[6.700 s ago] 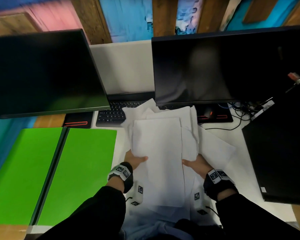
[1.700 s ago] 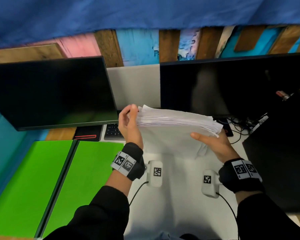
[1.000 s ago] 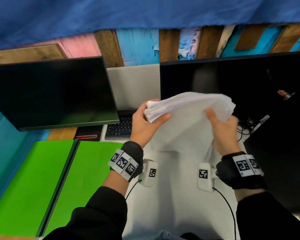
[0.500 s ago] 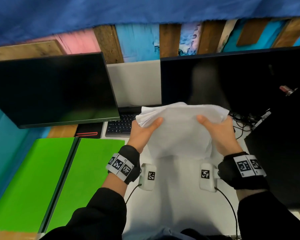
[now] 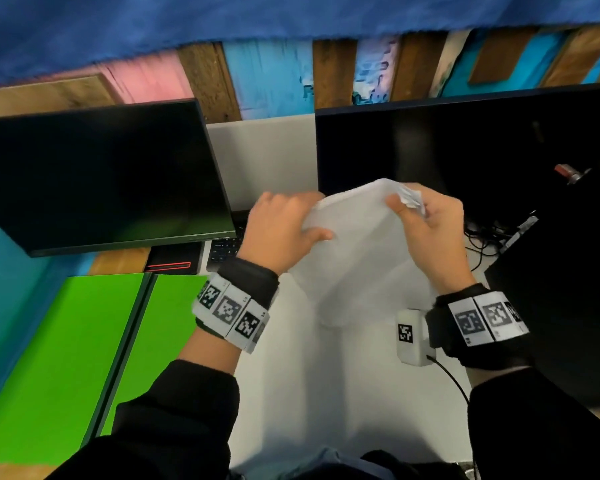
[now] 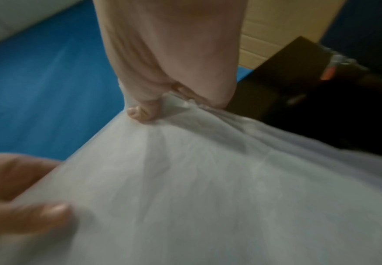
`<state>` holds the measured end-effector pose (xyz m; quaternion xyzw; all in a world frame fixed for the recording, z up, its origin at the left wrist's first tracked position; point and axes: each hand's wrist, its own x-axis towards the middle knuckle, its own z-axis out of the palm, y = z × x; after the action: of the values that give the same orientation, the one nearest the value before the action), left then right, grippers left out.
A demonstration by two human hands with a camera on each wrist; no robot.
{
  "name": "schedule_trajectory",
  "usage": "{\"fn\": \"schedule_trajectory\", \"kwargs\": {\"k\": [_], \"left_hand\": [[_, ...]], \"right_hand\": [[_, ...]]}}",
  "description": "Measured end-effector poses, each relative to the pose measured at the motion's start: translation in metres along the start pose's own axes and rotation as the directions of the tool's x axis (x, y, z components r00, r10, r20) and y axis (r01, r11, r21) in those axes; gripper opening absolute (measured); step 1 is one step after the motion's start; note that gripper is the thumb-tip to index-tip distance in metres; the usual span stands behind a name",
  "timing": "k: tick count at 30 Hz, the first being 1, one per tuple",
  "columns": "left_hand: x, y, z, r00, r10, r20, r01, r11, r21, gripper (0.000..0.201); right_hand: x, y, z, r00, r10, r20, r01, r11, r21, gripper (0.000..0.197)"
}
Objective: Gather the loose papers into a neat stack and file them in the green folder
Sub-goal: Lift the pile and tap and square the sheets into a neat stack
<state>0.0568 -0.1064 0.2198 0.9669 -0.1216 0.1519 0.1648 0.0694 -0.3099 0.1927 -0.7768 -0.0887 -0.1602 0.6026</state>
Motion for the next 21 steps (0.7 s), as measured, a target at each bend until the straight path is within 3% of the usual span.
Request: {"fn": "schedule_trajectory", "kwargs": {"k": [2, 5, 8, 11, 16, 19, 21], "left_hand": [[0.004, 0.013, 0.003, 0.999, 0.049, -0.006, -0.049, 0.999, 0.000, 0.033], [0.006, 0.011, 0.000, 0.998, -0.058, -0.028, 0.053, 0.990, -0.129, 0.016], [0.006, -0.011, -0.017, 0.959, -0.282, -0.036, 0.249, 0.895, -0.369, 0.019], [0.003, -0.039, -0.027, 0.930, -0.367, -0.012, 0.328, 0.845, -0.422, 0.014], [-0.011, -0.073, -0.020, 0.886, -0.453, 0.098, 0.436, 0.745, -0.505, 0.017], [-0.017, -0.083, -0.017, 0.880, -0.461, 0.117, 0.422, 0.644, -0.638, 0.022], [-0.021, -0.086, -0.012, 0.871, -0.478, 0.115, 0.410, 0.577, -0.706, 0.025]], "right_hand": [[0.001, -0.013, 0.007, 0.996, -0.078, 0.032, 0.080, 0.996, -0.039, 0.012], [0.005, -0.015, -0.002, 0.989, -0.125, 0.075, 0.132, 0.986, -0.103, 0.017], [0.001, 0.021, -0.022, 0.977, -0.042, 0.208, 0.108, 0.942, -0.318, 0.023], [-0.017, 0.070, -0.045, 0.959, 0.114, 0.258, -0.004, 0.920, -0.391, 0.021], [-0.033, 0.093, -0.060, 0.933, 0.286, 0.220, -0.261, 0.956, -0.138, 0.013], [-0.040, 0.098, -0.062, 0.873, 0.411, 0.262, -0.462, 0.869, 0.176, 0.021], [-0.043, 0.096, -0.059, 0.849, 0.436, 0.298, -0.522, 0.777, 0.352, 0.024]]}}
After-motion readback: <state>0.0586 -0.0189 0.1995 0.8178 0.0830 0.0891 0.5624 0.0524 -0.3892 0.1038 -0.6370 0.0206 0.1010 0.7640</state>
